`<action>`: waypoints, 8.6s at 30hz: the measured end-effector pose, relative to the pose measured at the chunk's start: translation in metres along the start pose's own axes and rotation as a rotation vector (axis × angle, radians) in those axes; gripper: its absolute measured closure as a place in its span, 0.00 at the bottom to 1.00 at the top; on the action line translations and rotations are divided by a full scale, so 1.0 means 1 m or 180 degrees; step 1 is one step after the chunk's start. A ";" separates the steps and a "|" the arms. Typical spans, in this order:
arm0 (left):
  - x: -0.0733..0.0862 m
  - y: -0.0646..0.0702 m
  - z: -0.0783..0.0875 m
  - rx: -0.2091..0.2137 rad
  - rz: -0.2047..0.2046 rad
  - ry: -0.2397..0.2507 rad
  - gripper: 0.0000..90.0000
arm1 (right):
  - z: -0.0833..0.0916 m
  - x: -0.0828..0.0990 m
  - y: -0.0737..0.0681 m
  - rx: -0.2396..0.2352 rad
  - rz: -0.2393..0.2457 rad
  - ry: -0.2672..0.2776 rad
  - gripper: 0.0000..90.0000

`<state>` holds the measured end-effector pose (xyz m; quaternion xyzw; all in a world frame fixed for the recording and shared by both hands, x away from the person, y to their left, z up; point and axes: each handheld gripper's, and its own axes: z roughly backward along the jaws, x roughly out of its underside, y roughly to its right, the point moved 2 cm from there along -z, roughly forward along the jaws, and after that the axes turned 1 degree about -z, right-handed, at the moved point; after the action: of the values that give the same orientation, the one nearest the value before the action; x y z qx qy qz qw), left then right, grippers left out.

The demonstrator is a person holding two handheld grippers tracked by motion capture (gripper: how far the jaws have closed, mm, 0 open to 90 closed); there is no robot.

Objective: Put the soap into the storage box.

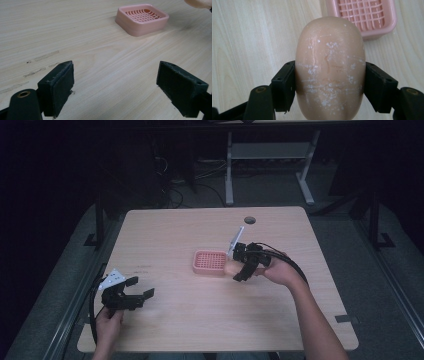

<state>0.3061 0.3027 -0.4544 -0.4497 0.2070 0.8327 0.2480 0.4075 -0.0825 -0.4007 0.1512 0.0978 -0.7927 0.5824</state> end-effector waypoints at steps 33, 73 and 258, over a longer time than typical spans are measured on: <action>-0.001 0.000 0.001 0.0002 -0.0003 0.0025 0.16 | -0.009 -0.049 0.026 -0.0050 0.0077 0.0043 0.36; -0.001 0.000 0.001 0.0008 0.0017 0.0043 0.16 | -0.047 -0.091 0.041 -0.0183 0.0096 -0.0128 0.35; -0.002 0.003 0.000 0.0001 -0.0052 -0.0024 0.16 | -0.005 0.066 0.001 -0.0099 -0.0549 0.0346 0.27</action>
<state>0.3056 0.3003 -0.4522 -0.4482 0.2025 0.8323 0.2556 0.3913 -0.1400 -0.4287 0.1759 0.1543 -0.8289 0.5081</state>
